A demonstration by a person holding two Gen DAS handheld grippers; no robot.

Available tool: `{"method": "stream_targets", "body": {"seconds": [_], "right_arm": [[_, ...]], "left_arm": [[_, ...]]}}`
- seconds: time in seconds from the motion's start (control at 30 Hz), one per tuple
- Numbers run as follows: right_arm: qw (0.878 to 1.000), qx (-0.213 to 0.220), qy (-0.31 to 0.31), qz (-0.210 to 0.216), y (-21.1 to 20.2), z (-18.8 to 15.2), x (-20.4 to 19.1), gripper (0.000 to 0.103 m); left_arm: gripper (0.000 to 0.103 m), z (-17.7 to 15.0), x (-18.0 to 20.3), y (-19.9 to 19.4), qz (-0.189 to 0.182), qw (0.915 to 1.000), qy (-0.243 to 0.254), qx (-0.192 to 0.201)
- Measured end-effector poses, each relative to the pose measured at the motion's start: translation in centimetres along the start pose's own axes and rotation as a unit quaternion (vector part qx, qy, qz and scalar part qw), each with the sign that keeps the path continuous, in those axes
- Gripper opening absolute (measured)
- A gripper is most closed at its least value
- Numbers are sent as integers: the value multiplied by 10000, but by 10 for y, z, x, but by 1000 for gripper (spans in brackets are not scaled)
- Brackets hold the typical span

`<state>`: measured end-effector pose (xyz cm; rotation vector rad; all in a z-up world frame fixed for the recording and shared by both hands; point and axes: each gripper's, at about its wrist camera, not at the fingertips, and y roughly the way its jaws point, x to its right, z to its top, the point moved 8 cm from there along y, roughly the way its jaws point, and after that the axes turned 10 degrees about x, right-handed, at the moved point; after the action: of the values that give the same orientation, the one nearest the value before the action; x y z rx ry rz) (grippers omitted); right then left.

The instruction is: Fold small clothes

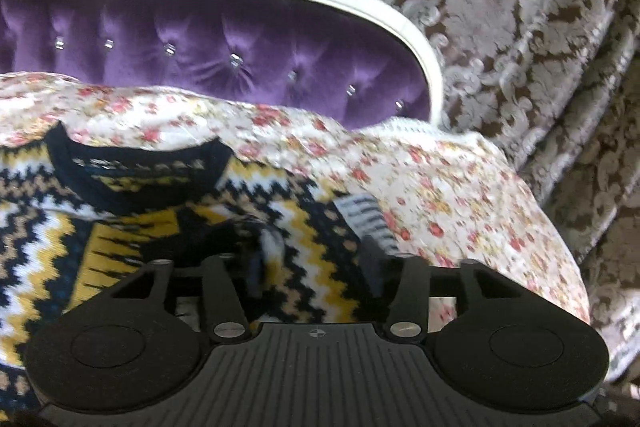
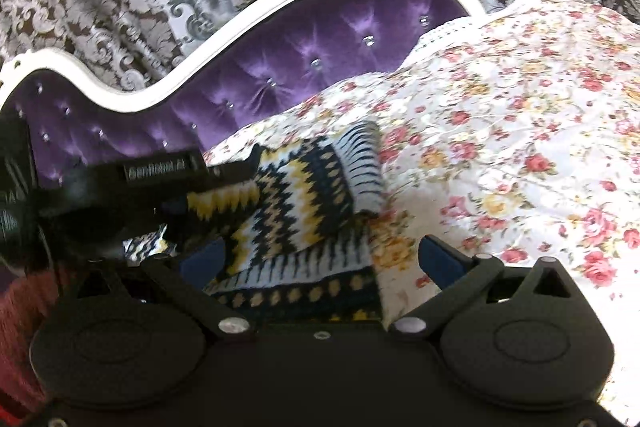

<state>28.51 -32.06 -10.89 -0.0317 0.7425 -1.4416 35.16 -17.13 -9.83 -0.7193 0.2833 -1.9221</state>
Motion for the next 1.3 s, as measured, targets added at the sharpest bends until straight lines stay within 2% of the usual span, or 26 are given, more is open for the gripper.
{"method": "stream_targets", "body": {"seconds": [0.13, 0.2, 0.27, 0.43, 0.53, 0.6, 0.7, 0.8, 0.9, 1.0, 1.2, 1.3], "right_arm": [[9997, 132, 126, -191, -1, 5, 12, 102], [9992, 218, 211, -277, -2, 7, 17, 103], [9978, 409, 340, -388, -6, 12, 23, 103], [9925, 811, 615, -680, -15, 23, 40, 102], [9895, 912, 796, -784, -18, 27, 50, 103], [9879, 959, 886, -842, -19, 29, 56, 103], [9842, 1085, 1055, -917, -23, 34, 65, 102], [9821, 1191, 1079, -985, -28, 39, 70, 103], [9823, 1189, 1071, -972, -30, 39, 70, 103], [9837, 1121, 1044, -940, -28, 39, 69, 102], [9864, 1039, 871, -929, -23, 35, 64, 103], [9880, 986, 765, -913, -21, 32, 59, 103]], "left_arm": [[72, 0, 9, -2, -243, 9997, 22, 96], [85, 2, 13, -6, -433, 9990, 20, 147], [92, 2, 19, -6, -602, 9981, 134, 91], [95, 10, 35, -5, -694, 9964, 417, 246], [102, 11, 44, -1, -848, 9952, 439, 225], [102, 8, 51, 2, -936, 9939, 578, 116], [102, -11, 58, 11, -1037, 9888, 1015, -338], [102, -35, 53, 23, -734, 9852, 1381, -700], [102, -52, 37, 28, -516, 9870, 1248, -871], [102, -59, 28, 21, -535, 9883, 1197, -775], [102, -67, 21, -15, -737, 9845, 1407, -743], [102, -65, 8, -35, -659, 9859, 1424, -590]]}}
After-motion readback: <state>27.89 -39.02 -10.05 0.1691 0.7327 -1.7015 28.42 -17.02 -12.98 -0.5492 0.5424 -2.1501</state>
